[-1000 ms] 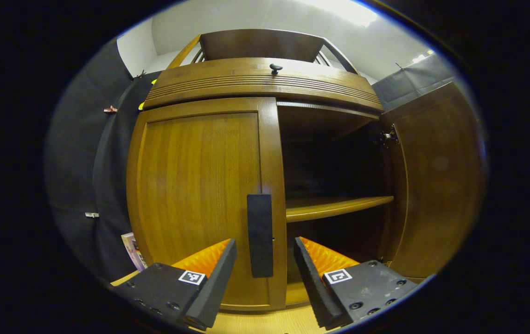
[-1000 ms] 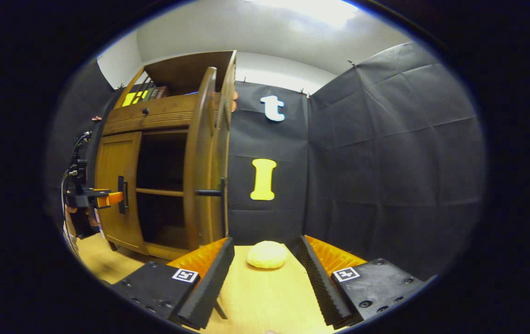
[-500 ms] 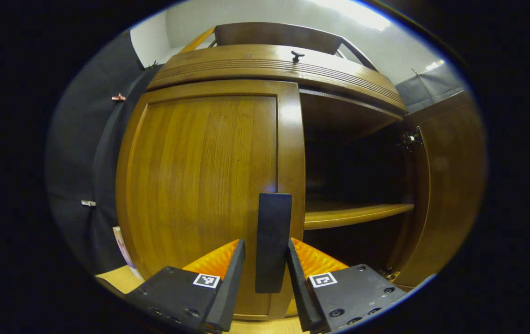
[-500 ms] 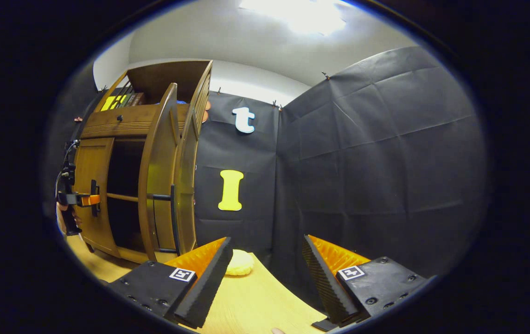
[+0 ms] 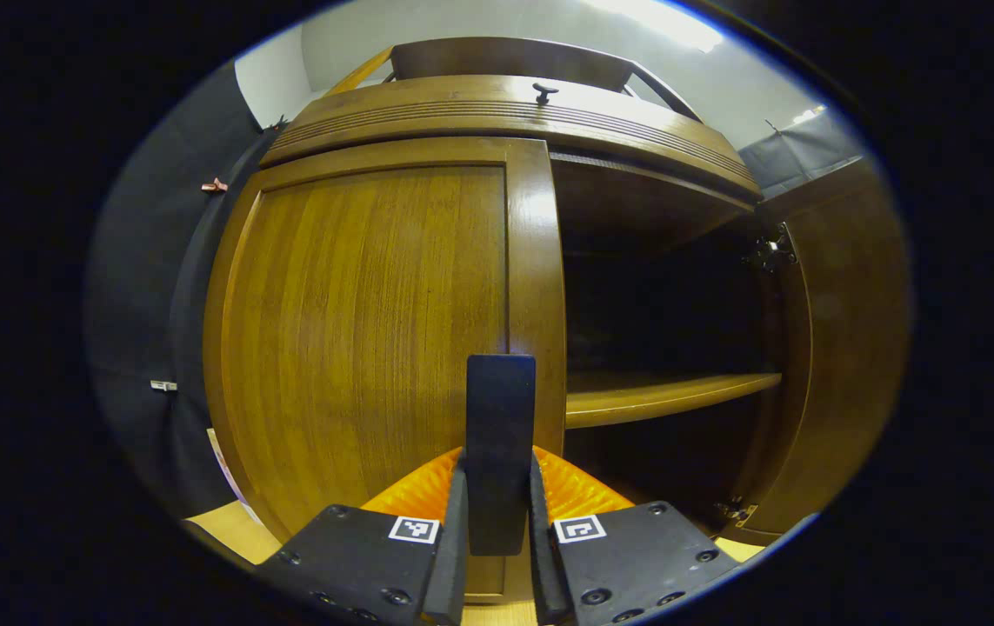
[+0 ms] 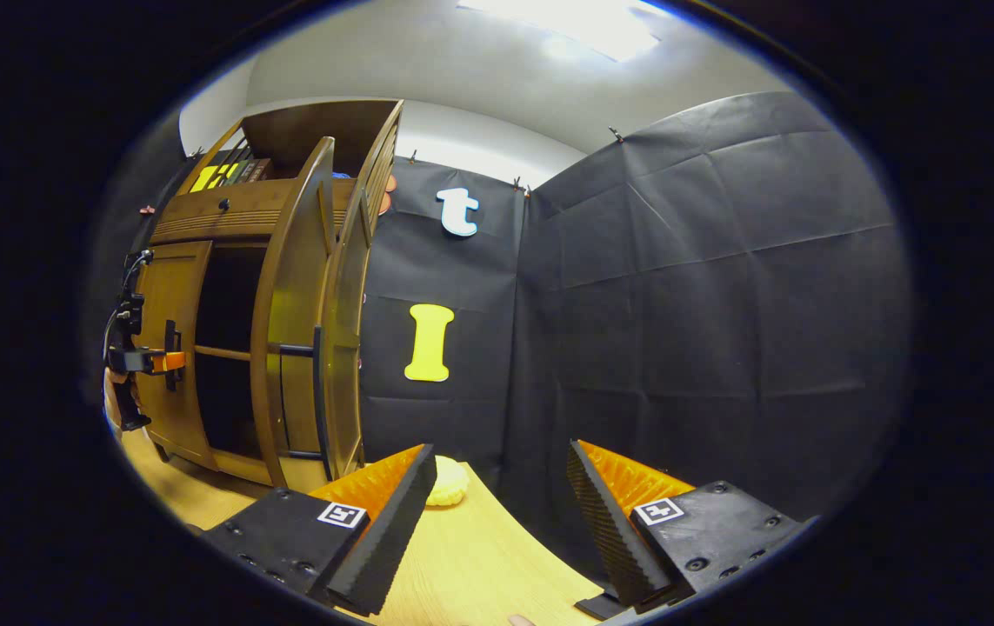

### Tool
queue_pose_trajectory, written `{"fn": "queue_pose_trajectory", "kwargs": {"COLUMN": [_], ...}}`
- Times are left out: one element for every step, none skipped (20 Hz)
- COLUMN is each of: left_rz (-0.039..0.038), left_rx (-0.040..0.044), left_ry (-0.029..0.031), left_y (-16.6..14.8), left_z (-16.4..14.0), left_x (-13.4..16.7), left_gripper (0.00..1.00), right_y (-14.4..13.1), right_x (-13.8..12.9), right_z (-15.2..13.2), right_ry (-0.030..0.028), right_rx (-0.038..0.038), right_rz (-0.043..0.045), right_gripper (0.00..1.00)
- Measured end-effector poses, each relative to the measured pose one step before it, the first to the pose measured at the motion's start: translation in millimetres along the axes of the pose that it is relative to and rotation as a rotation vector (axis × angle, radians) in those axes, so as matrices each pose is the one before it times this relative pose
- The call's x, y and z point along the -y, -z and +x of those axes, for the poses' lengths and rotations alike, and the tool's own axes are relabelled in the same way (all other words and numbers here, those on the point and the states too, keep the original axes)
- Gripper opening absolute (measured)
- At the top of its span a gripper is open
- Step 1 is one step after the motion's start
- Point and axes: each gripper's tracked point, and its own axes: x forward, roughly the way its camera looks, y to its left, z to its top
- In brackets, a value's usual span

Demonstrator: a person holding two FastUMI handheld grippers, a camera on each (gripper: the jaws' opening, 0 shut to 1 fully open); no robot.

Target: Open the right door of the double-door shoe cabinet with the right hand, and open the left door with the left hand.

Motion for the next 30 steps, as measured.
{"fn": "queue_pose_trajectory", "kwargs": {"left_rz": [0.00152,0.0023,-0.00392,-0.00776,-0.01006,-0.00838,-0.00311,0.00146,0.00309,0.00711,0.00797,0.00698,0.00197,-0.00029,-0.00302,-0.0041,-0.00164,0.00059,0.00186,-0.00063,-0.00508,-0.00852,-0.00658,-0.00292,-0.0009,0.00344,0.005,0.00165,0.00132,-0.00043], "left_rx": [-0.00678,-0.00892,-0.00663,-0.0075,-0.00574,-0.00652,-0.00247,-0.00078,0.002,-0.0009,0.00034,-0.0014,-0.00226,-0.00018,0.00025,0.00018,-0.00149,-0.00133,-0.00153,-0.00048,0.00109,-0.00135,0.00046,-0.00057,-0.00334,-0.00206,-0.00252,-0.00071,-0.0008,0.00071], "left_ry": [0.00457,0.0073,0.00782,0.00854,0.00907,0.00942,0.00838,0.00842,0.00709,0.00541,0.00395,0.00405,0.00386,0.00624,0.00732,0.00825,0.00765,0.007,0.00617,0.00525,0.00613,0.00926,0.00838,0.0088,0.00537,0.006,0.00564,0.00419,0.00422,0.00437], "left_y": [-0.22,-1.45,-1.44,-1.32,1.83,1.33,1.04,0.09,-0.96,-0.52,0.14,-0.34,1.07,-1.06,-0.17,-0.94,0.44,-1.44,0.77,-0.29,-0.55,-1.23,0.07,-0.27,0.28,-0.97,0.05,-1.49,0.92,-0.67], "left_z": [-1.26,-2.16,-2.75,-3.87,-6.44,-7.72,-7.82,-6.86,-6.64,-6.89,-4.92,-5.07,-4.56,-5.5,-4.93,-4.01,-5.1,-4.24,-5.71,-5.7,-4.53,-5.88,-6.24,-7.22,-8.83,-8.49,-7.27,-8.86,-8.18,-8.21], "left_x": [0.41,0.2,-0.12,-0.13,0.41,-0.49,-1.11,-1.65,-0.95,-0.96,-0.8,-1.42,-0.63,-0.72,-0.79,-1.17,-0.62,-0.84,-1.33,-1.57,-1.57,-1.92,-2.17,-2.38,-2.89,-3.37,-3.88,-5.37,-4.25,-4.69], "left_gripper": [0.33,0.33,0.32,0.32,0.32,0.32,0.32,0.32,0.32,0.32,0.32,0.32,0.31,0.32,0.32,0.32,0.32,0.32,0.32,0.32,0.32,0.32,0.32,0.32,0.31,0.31,0.31,0.31,0.31,0.31], "right_y": [0.08,-0.96,-0.86,-2.53,-2.59,-2.68,-2.44,-3.01,-3.23,-2.25,-3.1,-2.17,-1.96,-2.61,-3.0,-3.66,-1.72,-2.11,-1.72,-1.7,-1.62,-1.44,-0.79,-1.17,-0.8,-2.51,-2.96,-2.36,-1.53,-2.08], "right_x": [-1.86,-2.8,-1.97,-1.56,0.66,-0.4,-2.67,-2.91,-3.37,-4.22,-1.39,-1.93,-0.75,-2.49,-3.36,-5.76,-5.49,-5.0,-4.07,-3.8,-5.61,-6.2,-7.96,-8.59,-10.75,-8.84,-9.77,-11.36,-9.96,-9.26], "right_z": [-1.48,-1.67,-2.31,-1.95,-1.51,-1.56,-2.95,-2.66,-3.23,-3.67,-2.68,-2.1,-3.07,-2.89,-3.22,-3.5,-4.24,-3.01,-3.38,-2.98,-1.69,-2.0,-3.4,-3.1,-3.45,-1.75,-1.11,-0.91,0.41,0.81], "right_ry": [-0.0061,-0.00529,-0.00531,-0.00435,-0.00018,0.00042,-0.00002,-0.00226,-0.006,-0.00653,-0.00432,-0.00094,0.00208,-0.00009,-0.00472,-0.0089,-0.01103,-0.00854,-0.00581,-0.00366,-0.00519,-0.00685,-0.01071,-0.01406,-0.01708,-0.01316,-0.01499,-0.01902,-0.01572,-0.00976], "right_rx": [-0.00316,0.00046,0.0015,0.00207,0.00475,0.00554,0.00721,0.00629,0.00436,0.00346,0.0034,0.00189,0.0011,0.00418,0.0038,0.00349,0.0018,0.00313,0.00144,0.00068,0.00096,-0.00044,-0.00086,-0.00151,0.00188,0.00403,0.00778,0.00665,0.00503,0.00529], "right_rz": [-0.00247,-0.001,0.00132,0.00087,-0.0013,-0.0052,-0.0051,-0.00224,0.00068,0.00275,0.00203,-0.00058,-0.00255,-0.00172,0.00166,0.00456,0.00498,0.00427,0.00184,0.00017,0.00054,0.00277,0.00481,0.00485,0.00363,0.003,0.00448,0.00614,0.00677,0.00613], "right_gripper": [0.93,0.93,0.93,0.96,0.93,0.95,0.95,0.96,0.96,0.96,0.96,0.96,0.96,0.96,0.99,0.96,0.96,0.96,0.97,0.96,0.96,0.96,0.96,0.96,0.96,0.98,0.98,0.96,0.95,0.95]}}
